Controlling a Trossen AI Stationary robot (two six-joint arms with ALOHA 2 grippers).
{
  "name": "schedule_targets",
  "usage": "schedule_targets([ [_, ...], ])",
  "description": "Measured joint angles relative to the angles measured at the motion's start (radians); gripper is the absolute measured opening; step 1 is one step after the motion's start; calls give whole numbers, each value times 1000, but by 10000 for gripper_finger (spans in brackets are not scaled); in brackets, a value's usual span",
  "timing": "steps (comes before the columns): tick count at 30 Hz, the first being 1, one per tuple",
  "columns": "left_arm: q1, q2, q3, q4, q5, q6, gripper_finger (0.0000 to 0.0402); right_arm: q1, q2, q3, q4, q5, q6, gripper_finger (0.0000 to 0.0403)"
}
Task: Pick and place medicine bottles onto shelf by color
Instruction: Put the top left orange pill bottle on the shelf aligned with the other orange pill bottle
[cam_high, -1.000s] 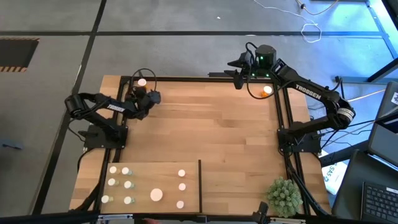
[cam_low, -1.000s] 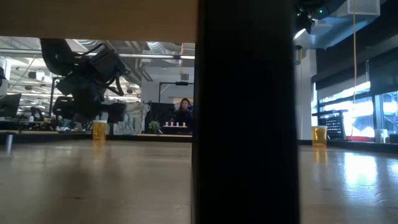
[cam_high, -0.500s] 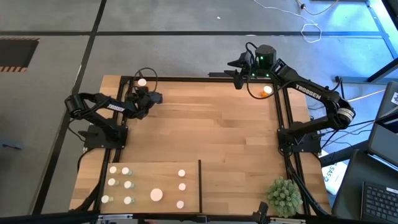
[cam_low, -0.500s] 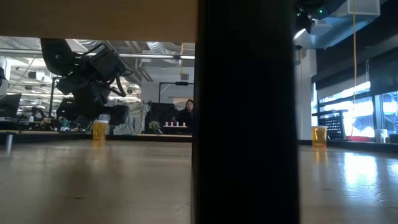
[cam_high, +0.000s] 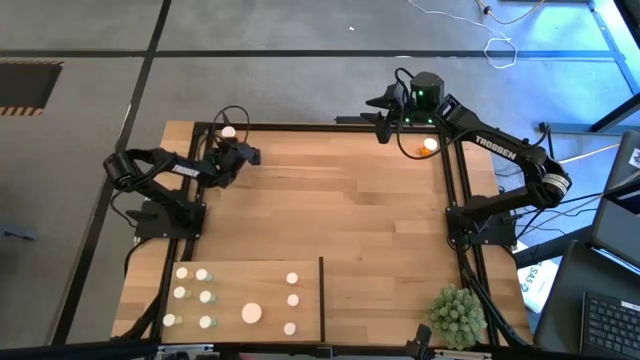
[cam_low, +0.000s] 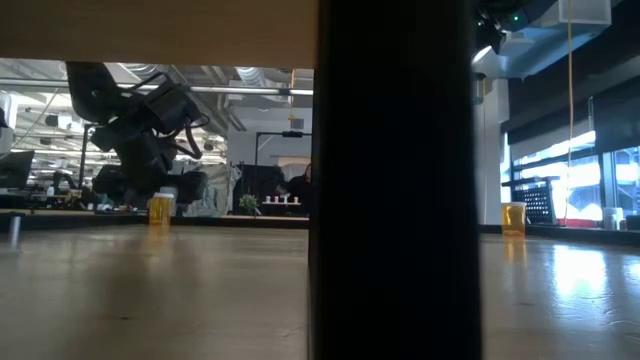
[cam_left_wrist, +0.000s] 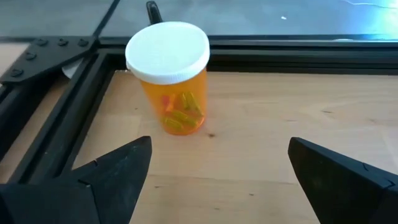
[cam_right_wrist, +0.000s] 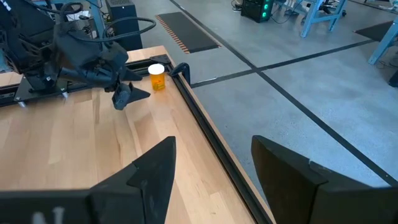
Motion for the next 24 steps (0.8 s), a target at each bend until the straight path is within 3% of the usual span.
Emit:
schedule_targets([
  [6, 59, 0, 0, 14, 101, 3, 373, 0, 0, 0, 0, 0, 0, 213],
  [19, 59, 1, 0, 101, 99, 34, 373, 0, 0, 0, 0, 0, 0, 213],
  [24, 37, 55, 0, 156, 52, 53, 373, 0, 0, 0, 0, 0, 0, 213],
])
